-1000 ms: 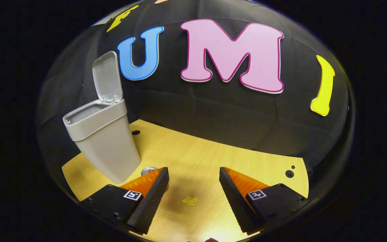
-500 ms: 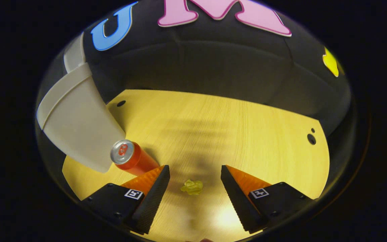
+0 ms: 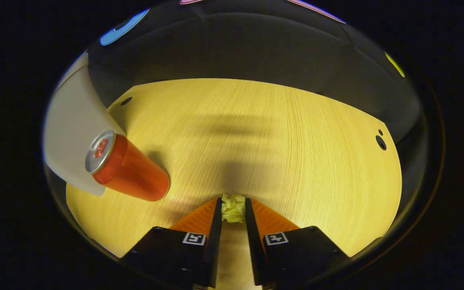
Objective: Press the lid of the desktop garbage bin to open it, pick up the crumpled paper on the desktop and throw it into the bin, then pick up the pop can on the desktop and drop it into the bin, and finally close the garbage bin lid.
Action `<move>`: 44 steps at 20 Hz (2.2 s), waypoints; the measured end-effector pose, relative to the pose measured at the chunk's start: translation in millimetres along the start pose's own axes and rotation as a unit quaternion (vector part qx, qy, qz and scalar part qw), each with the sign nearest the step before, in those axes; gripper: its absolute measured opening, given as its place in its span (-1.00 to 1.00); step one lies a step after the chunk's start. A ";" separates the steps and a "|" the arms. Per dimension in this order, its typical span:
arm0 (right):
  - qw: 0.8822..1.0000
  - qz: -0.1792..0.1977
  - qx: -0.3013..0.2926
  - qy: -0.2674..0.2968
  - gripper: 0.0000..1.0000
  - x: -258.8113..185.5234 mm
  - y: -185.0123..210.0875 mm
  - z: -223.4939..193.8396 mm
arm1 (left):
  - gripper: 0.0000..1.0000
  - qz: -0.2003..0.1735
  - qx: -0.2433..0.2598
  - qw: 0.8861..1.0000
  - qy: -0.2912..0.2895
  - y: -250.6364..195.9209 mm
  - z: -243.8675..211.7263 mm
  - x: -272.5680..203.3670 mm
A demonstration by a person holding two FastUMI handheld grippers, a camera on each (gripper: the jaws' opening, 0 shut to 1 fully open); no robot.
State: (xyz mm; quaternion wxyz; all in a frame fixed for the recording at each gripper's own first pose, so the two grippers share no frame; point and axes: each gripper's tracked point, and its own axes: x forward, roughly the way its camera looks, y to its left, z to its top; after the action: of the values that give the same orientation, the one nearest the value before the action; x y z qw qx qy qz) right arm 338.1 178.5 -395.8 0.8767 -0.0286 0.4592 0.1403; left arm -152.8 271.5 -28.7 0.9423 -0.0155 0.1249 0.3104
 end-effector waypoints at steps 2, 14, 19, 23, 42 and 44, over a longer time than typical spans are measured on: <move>0.999 0.026 0.007 -0.041 -0.26 -26.4 11.3 20.8 | 0.92 0.006 0.013 1.000 -0.009 2.8 2.1 1.9; 0.916 0.254 -0.027 -0.311 -0.28 -237.3 140.8 190.9 | 0.93 -0.048 0.009 0.999 -0.017 -30.1 -2.6 17.8; 0.904 0.264 -0.133 -0.310 -0.27 -225.2 205.5 196.3 | 0.92 -0.038 0.011 0.999 -0.017 -23.1 -4.8 9.2; 0.914 0.250 -0.163 -0.274 -0.27 -199.4 221.0 191.2 | 0.93 -0.014 0.002 1.000 -0.009 -10.8 -13.4 -2.4; 0.876 0.232 -0.149 -0.395 0.97 -326.3 108.2 213.3 | 0.92 -0.110 0.006 0.994 0.020 -131.1 -60.9 71.1; 0.881 0.193 -0.140 -0.409 0.95 -339.8 62.5 214.6 | 0.93 -0.123 0.013 0.991 0.060 -154.9 -86.4 90.2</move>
State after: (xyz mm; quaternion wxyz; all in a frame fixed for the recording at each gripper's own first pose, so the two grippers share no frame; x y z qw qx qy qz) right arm 309.1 202.2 9.3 0.9291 -0.0020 0.0317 0.3684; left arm -11.1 189.8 -142.0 0.9641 -0.0368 0.1828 0.1892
